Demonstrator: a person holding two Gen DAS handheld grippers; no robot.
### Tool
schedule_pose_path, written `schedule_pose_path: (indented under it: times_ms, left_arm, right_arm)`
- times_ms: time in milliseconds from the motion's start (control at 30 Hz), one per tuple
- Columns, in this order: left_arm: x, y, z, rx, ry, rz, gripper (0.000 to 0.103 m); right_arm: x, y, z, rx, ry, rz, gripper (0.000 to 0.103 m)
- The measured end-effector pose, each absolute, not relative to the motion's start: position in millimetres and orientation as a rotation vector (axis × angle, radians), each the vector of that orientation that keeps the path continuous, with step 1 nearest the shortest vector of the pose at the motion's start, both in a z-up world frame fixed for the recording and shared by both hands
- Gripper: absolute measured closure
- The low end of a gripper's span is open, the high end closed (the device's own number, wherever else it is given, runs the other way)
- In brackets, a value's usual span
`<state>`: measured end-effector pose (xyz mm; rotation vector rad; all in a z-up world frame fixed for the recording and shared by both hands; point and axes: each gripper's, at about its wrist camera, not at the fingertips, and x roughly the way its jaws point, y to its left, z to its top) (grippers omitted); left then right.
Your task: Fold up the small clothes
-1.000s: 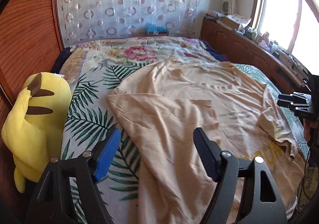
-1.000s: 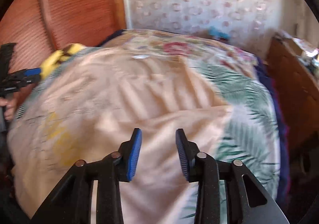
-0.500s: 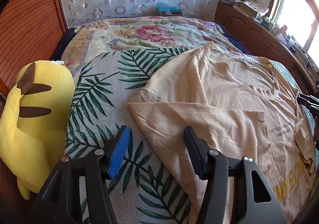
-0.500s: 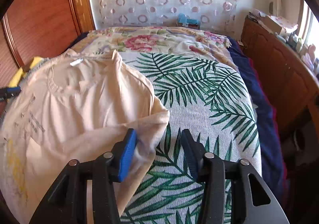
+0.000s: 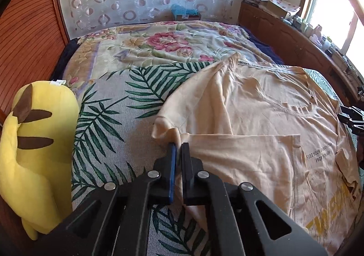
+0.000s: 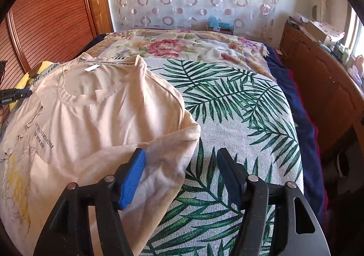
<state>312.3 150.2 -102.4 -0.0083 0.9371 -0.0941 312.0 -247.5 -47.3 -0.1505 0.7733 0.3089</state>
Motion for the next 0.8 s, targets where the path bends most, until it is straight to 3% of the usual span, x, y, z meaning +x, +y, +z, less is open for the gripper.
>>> schedule_pose_path:
  times_ms: [333, 733, 767, 800]
  left_arm:
    - [303.5, 162.0, -52.4, 0.056, 0.788, -0.019, 0.098]
    - [291.8, 149.3, -48.1, 0.061, 0.771, -0.07, 0.098]
    - [290.6, 146.5, -48.9, 0.057, 0.772, -0.074, 0.098]
    - [289.3, 144.2, -49.7, 0.056, 0.772, -0.079, 0.098]
  right_arm:
    - [312.4, -249.6, -46.9, -0.154, 0.776, 0.313, 0.029]
    - [318.2, -251.2, -45.7, -0.156, 0.777, 0.317, 0.029]
    - [319.3, -251.0, -45.6, -0.154, 0.777, 0.315, 0.03]
    - [319.8, -250.6, -45.0, -0.154, 0.774, 0.32, 0.037]
